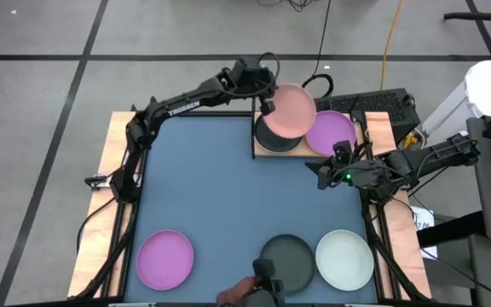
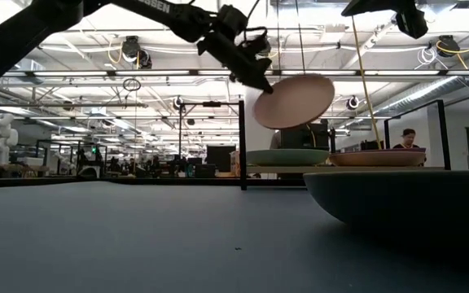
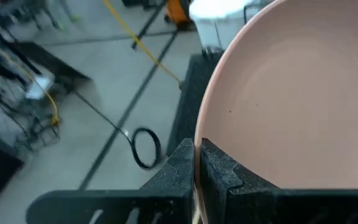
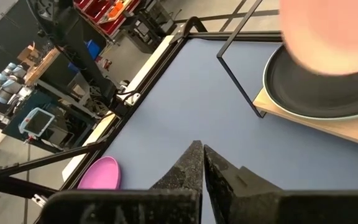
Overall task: Place and stack plates onto a shelf
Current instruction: Stack the orange plate on top of the black plate on the shelf
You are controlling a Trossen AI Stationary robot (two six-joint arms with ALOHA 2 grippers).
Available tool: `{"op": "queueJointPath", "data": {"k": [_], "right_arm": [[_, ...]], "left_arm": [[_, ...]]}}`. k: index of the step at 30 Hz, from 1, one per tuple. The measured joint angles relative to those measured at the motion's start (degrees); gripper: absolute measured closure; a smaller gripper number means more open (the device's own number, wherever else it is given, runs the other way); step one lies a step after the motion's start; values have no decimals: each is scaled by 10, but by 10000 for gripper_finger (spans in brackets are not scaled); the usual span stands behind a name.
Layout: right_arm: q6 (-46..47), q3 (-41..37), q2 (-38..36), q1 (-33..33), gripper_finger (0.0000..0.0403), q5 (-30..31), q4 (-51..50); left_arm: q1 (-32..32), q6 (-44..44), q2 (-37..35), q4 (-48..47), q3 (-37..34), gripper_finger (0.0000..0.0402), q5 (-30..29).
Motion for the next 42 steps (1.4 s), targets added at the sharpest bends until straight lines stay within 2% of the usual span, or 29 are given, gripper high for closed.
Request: {"op": "queueJointPath", "data": {"k": [9,16,27,42], "right_arm": [[-1,0,0,0,403,0,-1],[-1,0,0,0,403,0,-1],[-4,0,0,0,403,0,-1],[-6,0,0,0,403,0,-5]], "left_arm": [[-19,22,14,-36,-1,384,-19],[-17,-12,20,-59,-1,382,-48],[-16,-20,19,-113,-1,381,-49],[-16,-34,19,-107,-1,380,-48]]}}
